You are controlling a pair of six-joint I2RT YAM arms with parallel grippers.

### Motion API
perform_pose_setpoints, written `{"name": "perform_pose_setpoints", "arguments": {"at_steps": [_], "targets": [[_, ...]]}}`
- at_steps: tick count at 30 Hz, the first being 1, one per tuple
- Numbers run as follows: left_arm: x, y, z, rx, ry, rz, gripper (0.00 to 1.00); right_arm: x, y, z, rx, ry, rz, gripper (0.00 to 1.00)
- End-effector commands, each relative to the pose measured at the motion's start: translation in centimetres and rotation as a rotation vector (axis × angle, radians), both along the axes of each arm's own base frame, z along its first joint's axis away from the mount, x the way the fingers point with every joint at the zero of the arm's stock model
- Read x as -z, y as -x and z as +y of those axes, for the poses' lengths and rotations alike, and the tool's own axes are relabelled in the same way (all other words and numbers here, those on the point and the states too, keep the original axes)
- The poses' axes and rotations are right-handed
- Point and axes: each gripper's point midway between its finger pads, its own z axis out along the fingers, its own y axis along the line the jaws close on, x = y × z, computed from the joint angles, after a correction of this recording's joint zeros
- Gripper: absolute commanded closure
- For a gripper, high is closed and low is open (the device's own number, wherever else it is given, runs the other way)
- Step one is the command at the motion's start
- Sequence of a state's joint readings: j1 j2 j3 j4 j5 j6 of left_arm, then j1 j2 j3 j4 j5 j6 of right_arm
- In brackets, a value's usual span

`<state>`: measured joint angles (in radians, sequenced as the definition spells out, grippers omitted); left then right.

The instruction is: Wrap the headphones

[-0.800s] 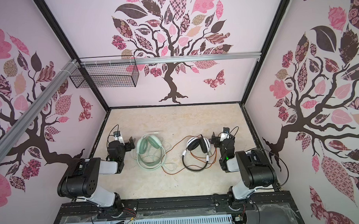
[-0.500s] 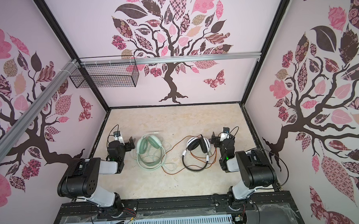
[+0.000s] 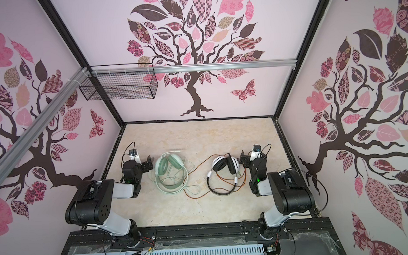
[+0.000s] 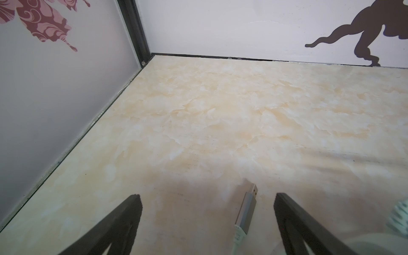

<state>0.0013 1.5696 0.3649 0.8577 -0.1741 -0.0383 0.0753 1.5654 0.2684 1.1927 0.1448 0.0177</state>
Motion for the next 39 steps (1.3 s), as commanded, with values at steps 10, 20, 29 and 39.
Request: {"name": "perform_pose_setpoints", "arguments": {"at_steps": [10, 20, 29, 39], "targets": [[-1.4, -0.7, -0.1, 0.004, 0.008, -0.042, 0.03, -0.2, 0.0, 0.0, -0.002, 0.011, -0.01, 0.01], [-1.4, -0.7, -0.1, 0.004, 0.008, -0.041, 0.03, -1.7, 1.2, 0.4, -0.02, 0.019, -0.089, 0.0], [-2.1, -0.7, 0.7, -0.037, 0.009, -0.065, 0.03, -9.0, 1.7, -2.2, 0.22, -0.41, -0.078, 0.0], [-20.9, 2.3, -0.5, -0.156, 0.31, -0.244, 0.03, -8.1, 2.8, 3.3, -0.057, -0.576, -0.003, 0.01]]}}
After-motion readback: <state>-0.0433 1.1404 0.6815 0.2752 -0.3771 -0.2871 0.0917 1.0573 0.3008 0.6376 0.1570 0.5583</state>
